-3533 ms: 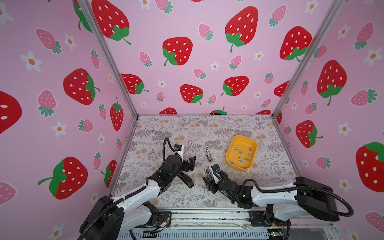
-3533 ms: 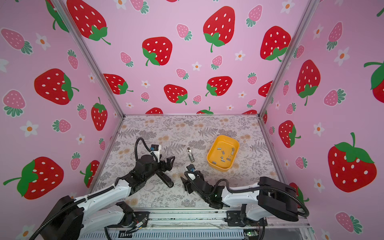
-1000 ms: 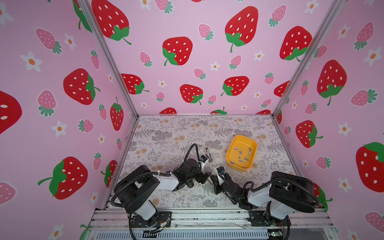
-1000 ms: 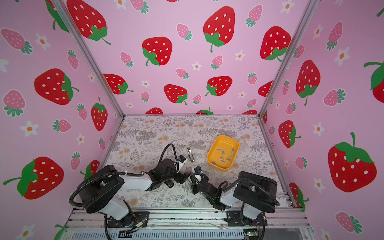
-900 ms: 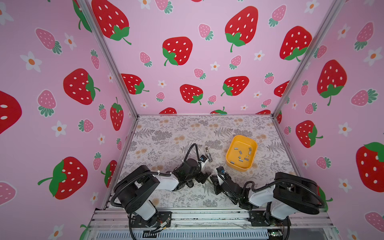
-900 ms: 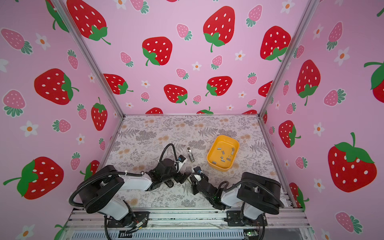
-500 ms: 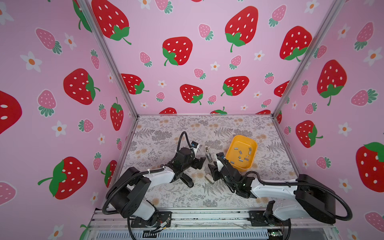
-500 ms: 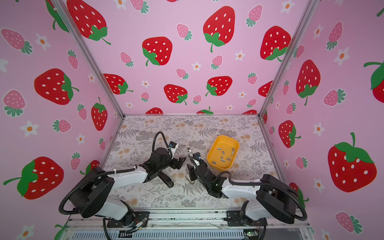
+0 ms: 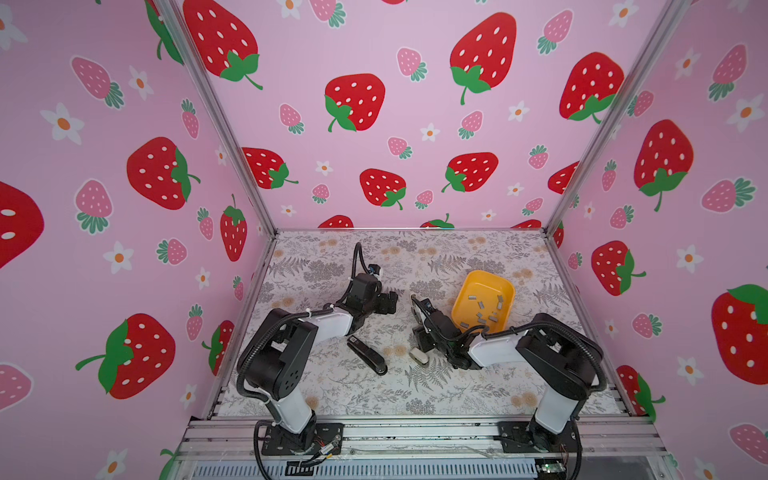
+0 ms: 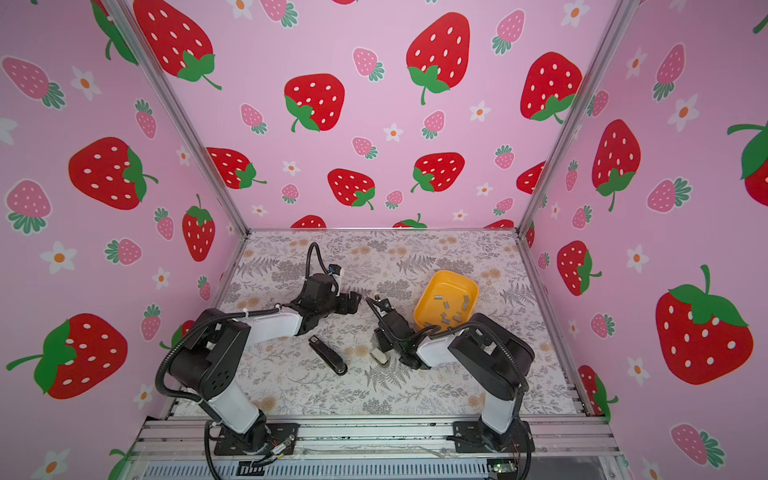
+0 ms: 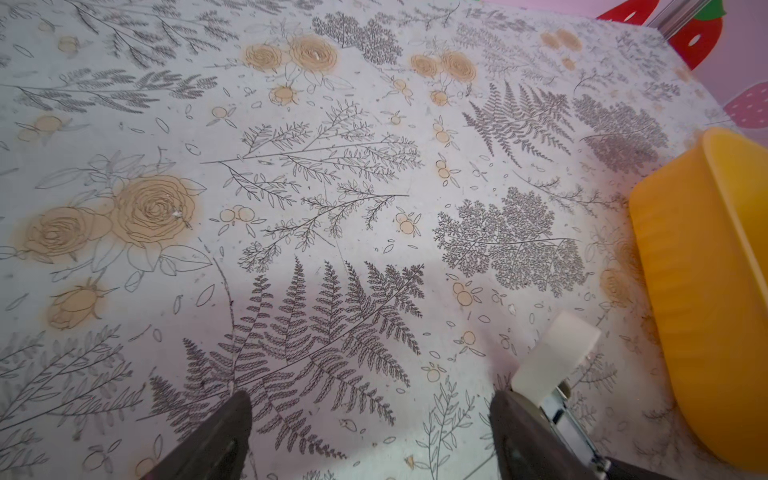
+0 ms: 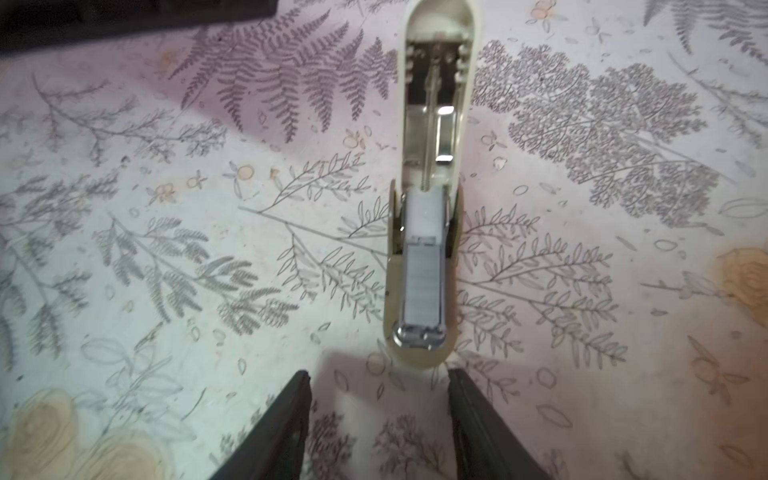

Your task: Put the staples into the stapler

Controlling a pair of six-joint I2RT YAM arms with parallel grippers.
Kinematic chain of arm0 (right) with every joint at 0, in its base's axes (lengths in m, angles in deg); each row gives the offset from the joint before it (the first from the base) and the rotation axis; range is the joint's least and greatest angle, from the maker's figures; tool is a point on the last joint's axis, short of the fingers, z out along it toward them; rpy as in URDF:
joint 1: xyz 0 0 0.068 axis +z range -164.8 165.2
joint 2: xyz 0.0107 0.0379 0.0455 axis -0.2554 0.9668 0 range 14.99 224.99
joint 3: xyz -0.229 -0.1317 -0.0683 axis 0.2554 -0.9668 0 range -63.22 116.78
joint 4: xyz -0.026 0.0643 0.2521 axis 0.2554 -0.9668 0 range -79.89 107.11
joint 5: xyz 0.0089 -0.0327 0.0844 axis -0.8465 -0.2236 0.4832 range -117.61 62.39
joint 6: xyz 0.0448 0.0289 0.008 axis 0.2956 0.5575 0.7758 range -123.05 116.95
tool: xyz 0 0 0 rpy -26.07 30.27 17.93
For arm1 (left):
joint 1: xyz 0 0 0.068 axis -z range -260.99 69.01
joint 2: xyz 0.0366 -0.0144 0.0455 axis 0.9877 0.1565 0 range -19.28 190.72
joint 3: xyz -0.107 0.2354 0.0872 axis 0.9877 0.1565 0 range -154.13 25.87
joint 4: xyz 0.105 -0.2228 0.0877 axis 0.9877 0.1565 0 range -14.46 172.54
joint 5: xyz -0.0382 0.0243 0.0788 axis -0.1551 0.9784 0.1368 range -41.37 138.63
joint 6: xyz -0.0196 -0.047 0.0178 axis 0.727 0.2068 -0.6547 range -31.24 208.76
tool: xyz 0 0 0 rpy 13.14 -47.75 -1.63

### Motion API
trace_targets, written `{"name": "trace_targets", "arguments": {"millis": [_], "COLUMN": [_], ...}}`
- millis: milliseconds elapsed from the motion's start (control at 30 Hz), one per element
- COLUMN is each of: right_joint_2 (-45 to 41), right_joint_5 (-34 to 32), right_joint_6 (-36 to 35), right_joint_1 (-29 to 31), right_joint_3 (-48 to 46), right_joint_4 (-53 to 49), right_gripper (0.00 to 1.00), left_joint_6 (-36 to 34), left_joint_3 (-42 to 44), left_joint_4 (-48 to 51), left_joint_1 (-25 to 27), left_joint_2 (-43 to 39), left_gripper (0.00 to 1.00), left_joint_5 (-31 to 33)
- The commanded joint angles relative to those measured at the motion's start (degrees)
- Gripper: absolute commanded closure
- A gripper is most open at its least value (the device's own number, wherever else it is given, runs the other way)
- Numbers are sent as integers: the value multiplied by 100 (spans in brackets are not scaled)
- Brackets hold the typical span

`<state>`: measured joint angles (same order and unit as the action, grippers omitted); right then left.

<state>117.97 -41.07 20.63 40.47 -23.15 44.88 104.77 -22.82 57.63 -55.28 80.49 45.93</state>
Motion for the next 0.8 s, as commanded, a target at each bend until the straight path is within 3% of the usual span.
{"name": "trace_targets", "arguments": {"millis": [0, 467, 633, 767], "right_joint_2": [371, 825, 908, 852], "right_joint_5": [145, 422, 361, 335], "right_joint_6": [-65, -224, -257, -252], "right_joint_1": [-102, -120, -121, -132], "right_joint_3": [58, 123, 141, 141], "right_joint_4": [-79, 217, 255, 256], "right_gripper": [45, 73, 74, 75], "left_joint_6": [-113, -582, -794, -1126], "left_joint_3": [-508, -1520, -1537, -1019], "left_joint_4": [321, 382, 209, -279], "left_joint_1": [-47, -58, -59, -8], "left_joint_2": [383, 1364, 1415, 1221], "left_gripper": [9, 10, 10, 10], "left_joint_5": [-184, -1072, -1444, -1760]}}
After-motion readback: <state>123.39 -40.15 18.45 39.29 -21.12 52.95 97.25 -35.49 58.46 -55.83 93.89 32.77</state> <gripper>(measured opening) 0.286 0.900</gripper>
